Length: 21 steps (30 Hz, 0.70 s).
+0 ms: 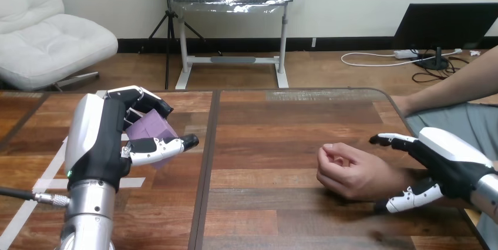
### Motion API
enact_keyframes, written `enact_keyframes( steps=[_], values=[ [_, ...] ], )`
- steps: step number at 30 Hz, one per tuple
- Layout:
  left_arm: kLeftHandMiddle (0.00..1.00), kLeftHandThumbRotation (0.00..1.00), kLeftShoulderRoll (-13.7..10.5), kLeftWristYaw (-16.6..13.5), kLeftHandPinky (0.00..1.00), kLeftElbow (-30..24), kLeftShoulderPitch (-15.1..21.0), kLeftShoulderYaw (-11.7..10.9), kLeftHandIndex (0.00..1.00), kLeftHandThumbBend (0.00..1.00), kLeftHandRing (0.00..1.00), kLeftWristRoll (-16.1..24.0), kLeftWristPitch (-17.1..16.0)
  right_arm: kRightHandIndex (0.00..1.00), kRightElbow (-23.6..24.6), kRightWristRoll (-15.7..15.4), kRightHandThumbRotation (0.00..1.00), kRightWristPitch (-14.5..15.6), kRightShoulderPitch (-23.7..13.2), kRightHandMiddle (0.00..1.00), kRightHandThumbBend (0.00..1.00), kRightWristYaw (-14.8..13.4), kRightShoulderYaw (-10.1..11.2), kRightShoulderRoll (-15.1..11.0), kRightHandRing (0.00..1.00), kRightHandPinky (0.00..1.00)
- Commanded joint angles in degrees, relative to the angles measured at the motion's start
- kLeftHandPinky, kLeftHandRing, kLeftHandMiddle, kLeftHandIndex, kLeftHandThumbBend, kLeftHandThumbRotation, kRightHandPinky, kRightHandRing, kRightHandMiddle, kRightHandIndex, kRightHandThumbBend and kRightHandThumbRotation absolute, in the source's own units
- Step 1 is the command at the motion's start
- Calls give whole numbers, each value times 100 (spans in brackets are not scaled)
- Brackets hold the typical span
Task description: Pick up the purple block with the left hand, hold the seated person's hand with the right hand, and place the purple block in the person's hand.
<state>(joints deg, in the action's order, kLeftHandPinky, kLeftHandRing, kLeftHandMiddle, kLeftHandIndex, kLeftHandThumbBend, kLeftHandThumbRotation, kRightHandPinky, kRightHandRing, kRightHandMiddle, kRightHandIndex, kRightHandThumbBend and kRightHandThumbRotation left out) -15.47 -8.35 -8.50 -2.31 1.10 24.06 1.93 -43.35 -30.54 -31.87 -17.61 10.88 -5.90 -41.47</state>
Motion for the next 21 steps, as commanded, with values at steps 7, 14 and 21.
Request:
enact_keyframes(
  steps=[7,14,21],
  values=[
    [43,0,-29,-4,37,-188,282,-89,42,81,40,-40,-185,88,-449,-120,24,161,-513,89,100,-249,-213,-121,88,89],
    [43,0,-55,37,36,-194,282,-97,42,81,39,-77,-177,87,-602,-362,23,317,-586,88,100,-505,-395,-121,87,87],
    [43,0,-54,48,36,-213,270,-104,42,81,39,-73,-158,87,-751,-557,22,476,-674,88,100,-661,-561,-119,87,86]
  ],
)
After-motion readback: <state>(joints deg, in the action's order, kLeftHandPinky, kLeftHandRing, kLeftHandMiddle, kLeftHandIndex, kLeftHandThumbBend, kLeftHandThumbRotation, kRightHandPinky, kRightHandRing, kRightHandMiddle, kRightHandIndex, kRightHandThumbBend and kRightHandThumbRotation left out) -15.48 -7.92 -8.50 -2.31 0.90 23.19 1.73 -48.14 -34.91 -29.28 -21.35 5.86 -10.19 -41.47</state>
